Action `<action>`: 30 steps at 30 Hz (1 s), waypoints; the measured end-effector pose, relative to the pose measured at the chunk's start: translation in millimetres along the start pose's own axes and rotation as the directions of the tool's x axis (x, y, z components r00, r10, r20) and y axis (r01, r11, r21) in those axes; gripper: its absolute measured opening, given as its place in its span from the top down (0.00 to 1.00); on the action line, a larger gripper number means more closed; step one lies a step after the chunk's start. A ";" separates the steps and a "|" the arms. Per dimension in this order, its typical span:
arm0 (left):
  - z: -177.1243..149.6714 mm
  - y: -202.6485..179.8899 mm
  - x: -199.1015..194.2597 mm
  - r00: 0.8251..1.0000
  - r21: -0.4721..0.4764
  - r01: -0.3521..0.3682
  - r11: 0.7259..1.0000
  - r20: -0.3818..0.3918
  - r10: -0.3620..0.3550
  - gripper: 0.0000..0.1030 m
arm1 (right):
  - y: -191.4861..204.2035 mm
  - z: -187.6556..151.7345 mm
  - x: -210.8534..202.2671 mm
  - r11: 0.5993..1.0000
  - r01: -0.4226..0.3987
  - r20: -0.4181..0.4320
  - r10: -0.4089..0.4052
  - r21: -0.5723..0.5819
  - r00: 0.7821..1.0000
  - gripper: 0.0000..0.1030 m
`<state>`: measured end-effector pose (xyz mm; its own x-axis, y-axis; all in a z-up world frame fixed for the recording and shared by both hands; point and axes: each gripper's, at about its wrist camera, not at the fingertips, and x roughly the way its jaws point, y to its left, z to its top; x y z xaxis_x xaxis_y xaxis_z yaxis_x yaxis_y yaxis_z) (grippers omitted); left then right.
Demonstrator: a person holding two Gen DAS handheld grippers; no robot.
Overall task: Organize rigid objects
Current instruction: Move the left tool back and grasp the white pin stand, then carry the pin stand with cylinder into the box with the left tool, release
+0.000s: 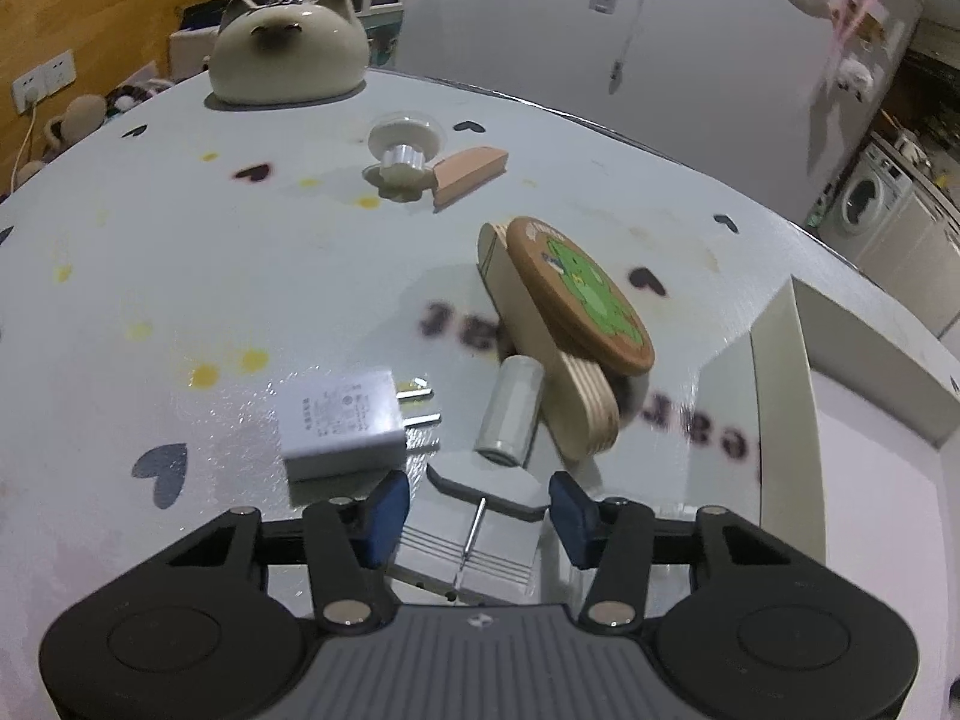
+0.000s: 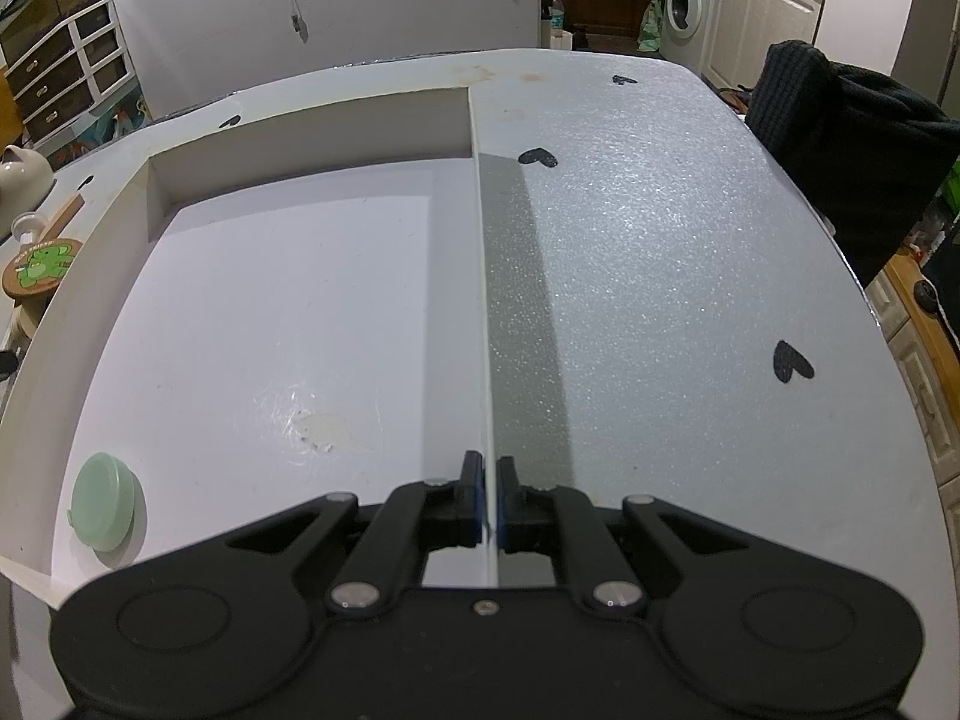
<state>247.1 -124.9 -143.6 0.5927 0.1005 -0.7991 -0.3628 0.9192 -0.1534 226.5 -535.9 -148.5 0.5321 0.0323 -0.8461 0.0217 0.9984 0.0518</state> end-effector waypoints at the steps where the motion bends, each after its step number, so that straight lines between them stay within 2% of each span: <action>1: -2.9 2.1 -2.3 1.000 0.006 0.005 1.000 0.001 -0.005 0.49 | 0.2 -0.3 -0.2 1.000 0.000 0.000 0.000 0.001 1.000 0.94; 9: -25.8 13.9 -21.6 1.000 0.049 0.024 0.998 -0.010 -0.023 0.49 | 0.2 -0.3 0.0 1.000 0.000 0.001 0.000 0.001 1.000 0.94; 16: -42.2 8.9 -31.8 0.999 0.140 0.024 0.990 -0.024 -0.021 0.50 | 0.4 -0.6 0.0 1.000 0.000 0.001 0.000 0.001 1.000 0.94; 20: -44.2 4.7 -31.4 1.000 0.178 0.010 0.984 -0.024 -0.006 0.50 | 0.4 -0.8 0.0 1.000 0.000 0.001 0.000 0.002 1.000 0.94; 25: -45.2 -5.1 -28.1 0.999 0.232 -0.041 0.972 -0.010 0.045 0.50 | 0.3 -0.6 -0.5 1.000 0.000 0.003 0.000 0.002 1.000 0.94; 30: -43.7 -6.1 -27.2 0.999 0.245 -0.031 0.969 -0.007 0.034 0.53 | 0.1 -0.5 -1.1 1.000 -0.001 0.006 0.001 0.004 1.000 0.94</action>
<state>201.8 -149.8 -146.4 0.5752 0.1287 -0.8078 -0.1940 0.9808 0.0181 225.5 -535.8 -147.8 0.5376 0.0333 -0.8426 0.0244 0.9982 0.0550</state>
